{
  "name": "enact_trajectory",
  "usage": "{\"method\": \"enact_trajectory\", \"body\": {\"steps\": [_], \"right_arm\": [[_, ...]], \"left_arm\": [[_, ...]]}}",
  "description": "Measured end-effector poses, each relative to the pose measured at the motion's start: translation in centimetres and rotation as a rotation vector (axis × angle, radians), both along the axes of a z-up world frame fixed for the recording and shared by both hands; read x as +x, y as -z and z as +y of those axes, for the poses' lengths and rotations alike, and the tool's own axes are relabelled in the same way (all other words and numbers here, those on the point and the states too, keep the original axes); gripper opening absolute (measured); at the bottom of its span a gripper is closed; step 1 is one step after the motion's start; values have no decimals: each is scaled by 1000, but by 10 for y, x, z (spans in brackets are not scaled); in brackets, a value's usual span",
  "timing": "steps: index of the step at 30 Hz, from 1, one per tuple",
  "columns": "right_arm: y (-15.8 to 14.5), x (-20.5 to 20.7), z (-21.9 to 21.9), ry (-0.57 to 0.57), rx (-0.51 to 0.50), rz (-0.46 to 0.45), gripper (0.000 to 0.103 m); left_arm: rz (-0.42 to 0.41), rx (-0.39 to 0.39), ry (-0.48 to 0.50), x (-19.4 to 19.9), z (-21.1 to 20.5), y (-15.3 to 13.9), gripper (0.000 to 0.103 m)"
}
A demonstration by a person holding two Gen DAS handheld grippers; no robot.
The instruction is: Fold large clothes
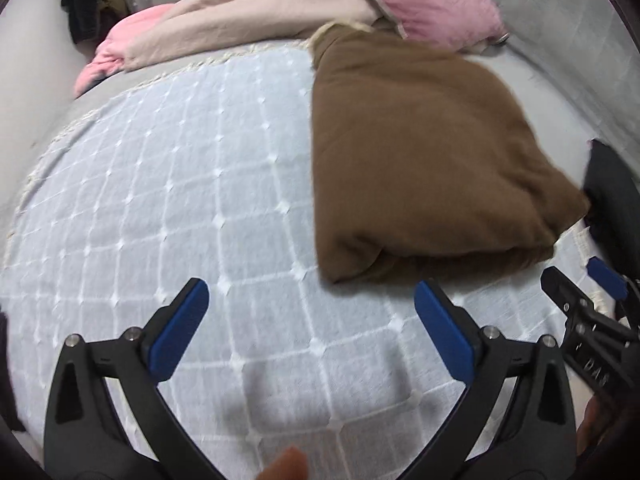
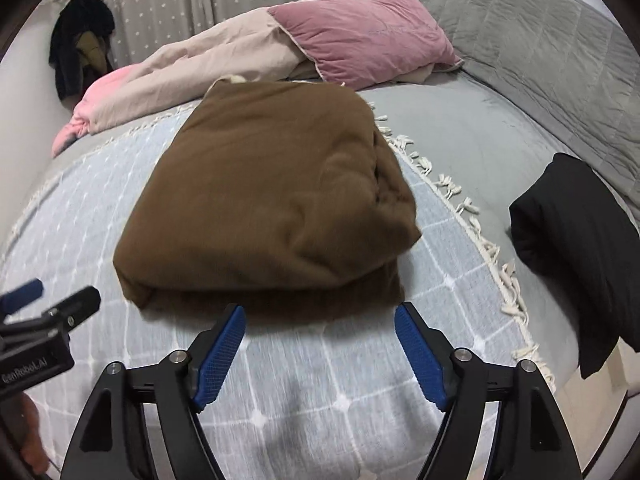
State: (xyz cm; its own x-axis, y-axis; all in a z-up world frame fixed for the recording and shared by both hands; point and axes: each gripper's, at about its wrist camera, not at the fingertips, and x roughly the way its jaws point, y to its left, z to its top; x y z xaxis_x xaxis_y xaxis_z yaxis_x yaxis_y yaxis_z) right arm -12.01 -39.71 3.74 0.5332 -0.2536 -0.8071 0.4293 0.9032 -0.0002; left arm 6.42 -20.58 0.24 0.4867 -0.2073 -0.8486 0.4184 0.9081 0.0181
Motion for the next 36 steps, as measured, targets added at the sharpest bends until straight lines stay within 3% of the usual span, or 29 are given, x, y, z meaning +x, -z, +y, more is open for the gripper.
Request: {"method": "enact_trajectory", "body": {"steps": [6, 20, 36], "right_arm": [[13, 3, 3, -28, -56, 39, 80], [12, -10, -22, 58, -73, 43, 80], [13, -11, -18, 48, -89, 55, 80]], "left_arm": [[16, -51, -31, -11, -10, 14, 102], [14, -32, -39, -27, -29, 27, 102], [9, -18, -30, -35, -36, 23, 102]]}}
